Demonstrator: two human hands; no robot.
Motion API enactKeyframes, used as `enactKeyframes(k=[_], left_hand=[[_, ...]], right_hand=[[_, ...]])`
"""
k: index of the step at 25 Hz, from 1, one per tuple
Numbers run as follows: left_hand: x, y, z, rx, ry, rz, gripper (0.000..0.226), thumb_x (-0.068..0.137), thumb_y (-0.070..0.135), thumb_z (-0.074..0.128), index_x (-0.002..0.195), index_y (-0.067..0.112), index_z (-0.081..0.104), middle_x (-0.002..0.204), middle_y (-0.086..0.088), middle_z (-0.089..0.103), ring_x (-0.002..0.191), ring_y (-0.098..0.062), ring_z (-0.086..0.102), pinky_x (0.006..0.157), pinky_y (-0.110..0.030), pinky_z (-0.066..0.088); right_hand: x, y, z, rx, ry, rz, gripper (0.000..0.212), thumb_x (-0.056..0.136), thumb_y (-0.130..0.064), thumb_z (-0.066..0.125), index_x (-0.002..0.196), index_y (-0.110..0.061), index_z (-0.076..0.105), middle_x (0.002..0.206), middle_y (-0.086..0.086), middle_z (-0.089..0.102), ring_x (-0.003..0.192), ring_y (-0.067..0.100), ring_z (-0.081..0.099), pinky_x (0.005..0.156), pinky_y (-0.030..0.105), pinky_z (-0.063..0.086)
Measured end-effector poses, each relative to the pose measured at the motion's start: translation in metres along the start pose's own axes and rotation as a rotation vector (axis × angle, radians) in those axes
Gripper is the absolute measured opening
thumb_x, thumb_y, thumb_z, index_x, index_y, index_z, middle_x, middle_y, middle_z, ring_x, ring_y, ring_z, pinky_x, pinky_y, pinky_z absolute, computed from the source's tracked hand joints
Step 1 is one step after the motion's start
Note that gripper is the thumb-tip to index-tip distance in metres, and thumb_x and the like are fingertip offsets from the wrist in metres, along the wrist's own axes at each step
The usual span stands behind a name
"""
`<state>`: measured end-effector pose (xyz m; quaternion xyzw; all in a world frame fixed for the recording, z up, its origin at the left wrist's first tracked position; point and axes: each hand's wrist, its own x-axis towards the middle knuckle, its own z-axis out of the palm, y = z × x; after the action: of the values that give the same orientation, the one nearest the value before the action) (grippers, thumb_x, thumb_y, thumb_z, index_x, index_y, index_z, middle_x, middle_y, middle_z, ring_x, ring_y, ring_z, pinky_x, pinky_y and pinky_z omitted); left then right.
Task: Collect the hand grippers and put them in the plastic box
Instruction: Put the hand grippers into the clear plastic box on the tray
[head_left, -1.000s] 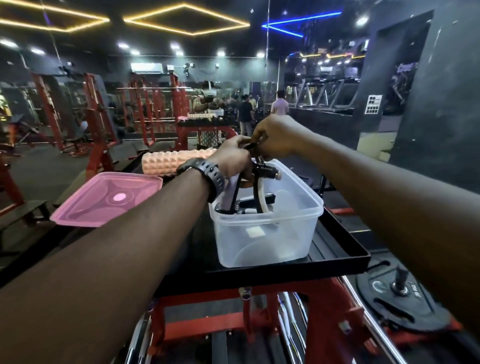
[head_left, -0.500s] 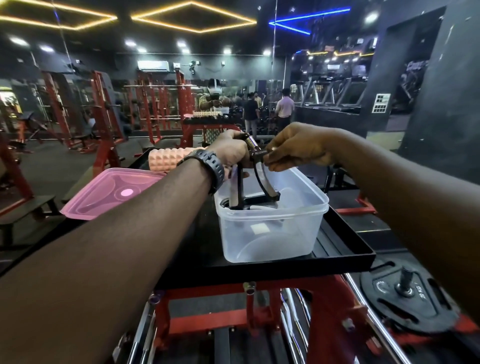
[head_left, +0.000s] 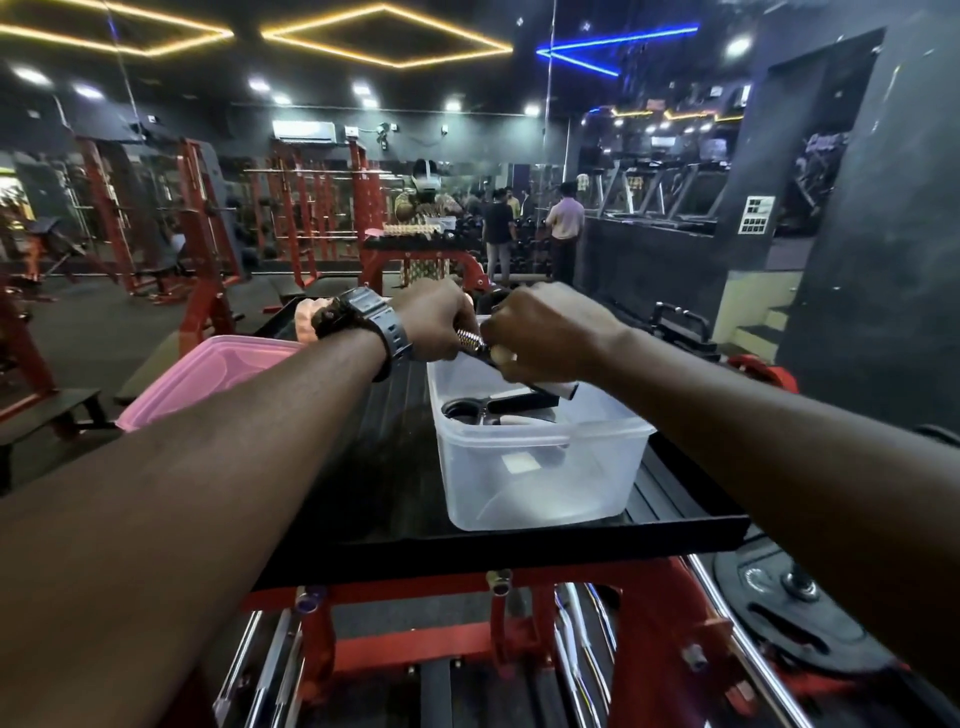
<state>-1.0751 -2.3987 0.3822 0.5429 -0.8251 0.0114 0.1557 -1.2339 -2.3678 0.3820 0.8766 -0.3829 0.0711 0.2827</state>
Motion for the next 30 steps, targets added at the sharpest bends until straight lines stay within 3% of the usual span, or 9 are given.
enactKeyframes(k=[4,9,13,16,21,23,25,27,30], left_hand=[[-0.003,-0.01,0.0,-0.076,-0.109,0.015,0.035,0.082,0.003,0.061,0.112,0.014,0.075,0.112,-0.004,0.075,0.1,-0.019,0.065,0.087,-0.031,0.054],[-0.01,-0.011,0.002,-0.18,-0.056,0.028,0.046,0.083,-0.008,0.045,0.119,0.003,0.07,0.124,-0.011,0.07,0.118,-0.024,0.062,0.104,-0.037,0.049],[-0.011,-0.015,0.005,-0.258,-0.04,-0.003,0.047,0.083,-0.011,0.042,0.12,0.002,0.068,0.123,-0.012,0.07,0.118,-0.024,0.062,0.105,-0.038,0.048],[-0.013,-0.014,0.005,-0.265,-0.043,-0.005,0.048,0.083,-0.011,0.041,0.121,0.002,0.067,0.123,-0.012,0.07,0.117,-0.022,0.062,0.104,-0.035,0.048],[-0.012,-0.005,0.004,-0.336,0.01,-0.036,0.04,0.09,-0.004,0.045,0.122,0.006,0.066,0.124,-0.01,0.068,0.117,-0.024,0.061,0.096,-0.032,0.049],[-0.007,0.001,0.001,-0.395,0.139,-0.056,0.031,0.095,0.005,0.049,0.12,0.008,0.066,0.121,-0.009,0.069,0.111,-0.025,0.063,0.088,-0.031,0.049],[-0.001,0.008,-0.006,-0.54,0.291,-0.12,0.024,0.098,0.017,0.051,0.115,0.01,0.067,0.11,-0.007,0.07,0.1,-0.023,0.064,0.08,-0.029,0.046],[0.002,0.015,-0.013,-0.731,0.378,-0.185,0.02,0.099,0.027,0.051,0.103,0.014,0.065,0.095,-0.002,0.067,0.09,-0.021,0.06,0.084,-0.034,0.051],[0.003,0.02,-0.017,-0.861,0.388,-0.23,0.027,0.098,0.04,0.048,0.091,0.017,0.06,0.082,0.002,0.062,0.083,-0.021,0.058,0.094,-0.046,0.051]], right_hand=[[0.004,-0.018,0.008,-0.212,-0.13,-0.206,0.028,0.099,-0.012,0.043,0.12,-0.002,0.059,0.093,0.015,0.07,0.073,0.033,0.069,0.06,0.036,0.05],[0.011,-0.025,0.01,-0.314,-0.299,-0.351,0.023,0.096,-0.009,0.046,0.102,-0.004,0.068,0.092,0.011,0.073,0.068,0.023,0.061,0.06,0.029,0.047],[0.012,-0.023,0.013,-0.285,-0.374,-0.341,0.024,0.097,-0.015,0.052,0.115,-0.01,0.067,0.099,0.007,0.072,0.077,0.021,0.063,0.061,0.025,0.039],[0.015,-0.017,0.023,-0.179,-0.333,-0.297,0.025,0.094,-0.021,0.059,0.117,-0.016,0.068,0.1,0.004,0.072,0.083,0.02,0.067,0.062,0.025,0.046],[0.01,0.001,0.02,0.226,-0.359,-0.013,0.042,0.086,-0.028,0.074,0.126,-0.018,0.066,0.118,0.002,0.072,0.096,0.016,0.066,0.086,0.027,0.054],[0.011,0.014,0.006,0.447,-0.182,0.224,0.038,0.088,-0.033,0.071,0.123,-0.018,0.067,0.117,0.001,0.072,0.1,0.017,0.067,0.089,0.031,0.055],[0.013,0.027,-0.012,0.831,0.197,0.584,0.026,0.091,-0.04,0.065,0.106,-0.019,0.07,0.094,-0.006,0.069,0.083,0.011,0.062,0.077,0.028,0.054],[0.015,0.04,-0.021,1.211,0.48,0.849,0.029,0.093,-0.048,0.06,0.085,-0.021,0.065,0.075,-0.007,0.06,0.072,0.01,0.054,0.079,0.033,0.052],[0.012,0.049,-0.015,1.4,0.492,0.934,0.04,0.092,-0.056,0.052,0.079,-0.019,0.059,0.064,-0.007,0.051,0.059,0.01,0.048,0.07,0.033,0.045]])
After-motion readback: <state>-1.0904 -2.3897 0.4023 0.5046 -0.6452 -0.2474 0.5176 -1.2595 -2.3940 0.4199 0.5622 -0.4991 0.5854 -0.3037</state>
